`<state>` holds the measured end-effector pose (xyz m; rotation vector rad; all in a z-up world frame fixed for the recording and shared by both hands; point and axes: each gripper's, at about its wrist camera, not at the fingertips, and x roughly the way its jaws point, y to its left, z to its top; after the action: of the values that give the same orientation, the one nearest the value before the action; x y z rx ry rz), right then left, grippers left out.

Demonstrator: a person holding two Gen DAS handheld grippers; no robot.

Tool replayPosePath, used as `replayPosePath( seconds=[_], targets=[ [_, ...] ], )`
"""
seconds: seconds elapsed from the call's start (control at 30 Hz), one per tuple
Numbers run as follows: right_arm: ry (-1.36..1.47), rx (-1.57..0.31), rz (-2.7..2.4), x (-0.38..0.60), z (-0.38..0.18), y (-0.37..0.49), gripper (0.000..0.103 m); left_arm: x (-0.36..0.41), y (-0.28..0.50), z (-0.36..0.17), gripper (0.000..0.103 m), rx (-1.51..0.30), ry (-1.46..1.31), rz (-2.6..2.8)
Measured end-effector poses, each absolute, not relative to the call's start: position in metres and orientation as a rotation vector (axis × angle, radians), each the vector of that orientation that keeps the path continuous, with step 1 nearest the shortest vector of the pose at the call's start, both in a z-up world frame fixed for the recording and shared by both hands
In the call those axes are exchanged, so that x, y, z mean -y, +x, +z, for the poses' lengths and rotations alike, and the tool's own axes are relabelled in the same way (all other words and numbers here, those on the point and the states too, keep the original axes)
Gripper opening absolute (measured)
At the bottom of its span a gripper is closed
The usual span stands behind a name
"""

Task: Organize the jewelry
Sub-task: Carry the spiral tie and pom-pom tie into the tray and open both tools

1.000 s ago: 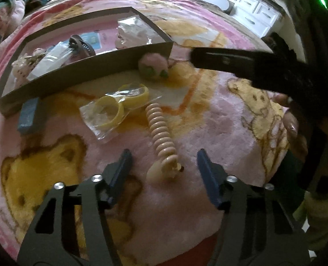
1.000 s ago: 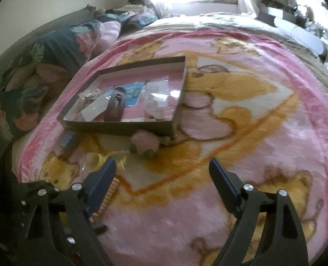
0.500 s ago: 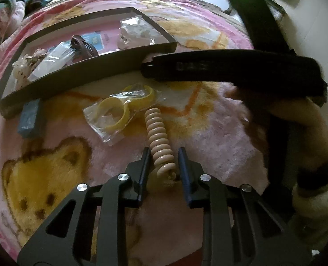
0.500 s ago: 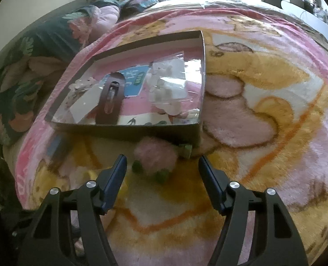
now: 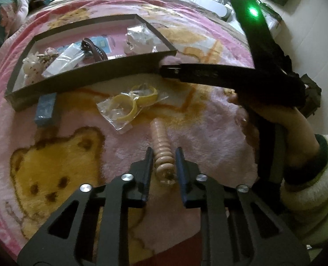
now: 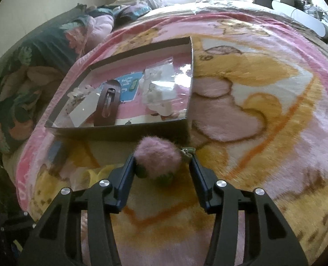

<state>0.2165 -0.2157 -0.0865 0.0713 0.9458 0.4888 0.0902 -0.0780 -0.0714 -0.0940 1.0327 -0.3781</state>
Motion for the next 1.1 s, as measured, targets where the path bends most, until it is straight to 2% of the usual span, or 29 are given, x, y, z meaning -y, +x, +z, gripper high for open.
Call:
replayPosePath(
  seconds=[0.43,1.1],
  targets=[
    [0.060,-0.824,0.511,0.229,-0.035,0.174,0.048,0.050,0.078,-0.054,0.012,-0.992,-0.132,-0.345],
    [-0.052,-0.689,0.622,0.174,0.030,0.156,0.048,-0.020,0.100,0.026,0.011,-0.810,-0.136,-0.216]
  ],
)
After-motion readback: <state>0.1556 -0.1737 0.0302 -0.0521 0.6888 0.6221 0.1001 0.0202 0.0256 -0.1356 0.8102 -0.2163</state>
